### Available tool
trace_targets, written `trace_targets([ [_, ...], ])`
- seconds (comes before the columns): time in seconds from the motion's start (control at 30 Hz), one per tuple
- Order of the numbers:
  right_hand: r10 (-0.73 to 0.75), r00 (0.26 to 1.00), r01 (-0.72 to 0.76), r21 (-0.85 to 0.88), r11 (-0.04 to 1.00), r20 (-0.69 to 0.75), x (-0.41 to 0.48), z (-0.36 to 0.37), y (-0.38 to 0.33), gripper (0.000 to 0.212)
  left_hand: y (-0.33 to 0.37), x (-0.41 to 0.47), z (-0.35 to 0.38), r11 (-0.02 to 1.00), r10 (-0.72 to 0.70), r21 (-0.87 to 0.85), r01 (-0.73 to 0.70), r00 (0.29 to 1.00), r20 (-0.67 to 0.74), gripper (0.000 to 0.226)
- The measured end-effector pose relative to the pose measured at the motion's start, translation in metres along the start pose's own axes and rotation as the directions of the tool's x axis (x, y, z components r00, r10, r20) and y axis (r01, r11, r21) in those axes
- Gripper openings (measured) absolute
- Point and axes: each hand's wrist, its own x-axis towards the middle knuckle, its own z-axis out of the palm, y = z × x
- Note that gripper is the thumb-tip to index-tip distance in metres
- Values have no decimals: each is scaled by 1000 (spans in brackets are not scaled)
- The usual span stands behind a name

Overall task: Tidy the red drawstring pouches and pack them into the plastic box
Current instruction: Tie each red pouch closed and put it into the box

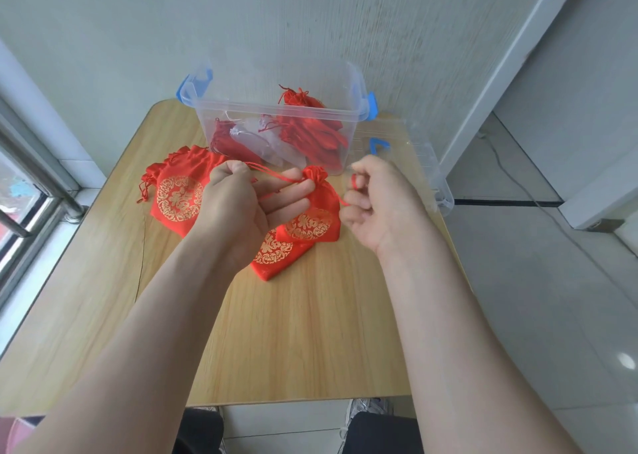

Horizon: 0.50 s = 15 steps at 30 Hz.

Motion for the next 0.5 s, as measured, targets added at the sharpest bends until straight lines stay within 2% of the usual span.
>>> trace_targets([
  [0.07,-8,998,23,-239,971,62,-2,0,2,27,0,4,-3,998,-13,63,13,1000,4,19],
  [0.13,-69,994,100,-508,856,79,-4,0,6,21,0,8,-6,991,-23,136,19,999,28,17],
  [0.17,-91,991,129,-586,800,93,-5,1,8,19,0,9,-6,986,-23,164,12,998,61,15],
  [0.23,-135,982,187,-591,784,131,-4,2,12,17,0,6,-6,981,17,188,-44,990,142,13],
  [0.3,-233,960,279,-498,821,153,-4,7,11,8,1,2,-3,976,99,173,-135,974,204,11],
  [0.37,-316,935,354,-452,819,161,-4,9,9,8,1,3,-3,962,158,186,-201,962,223,8],
  [0.43,-321,934,355,-506,786,157,-4,8,10,9,0,9,-8,932,157,295,-209,970,188,10],
  [0.5,-274,952,297,-646,703,140,-1,2,15,8,-4,17,-14,839,130,517,-170,985,113,13],
])
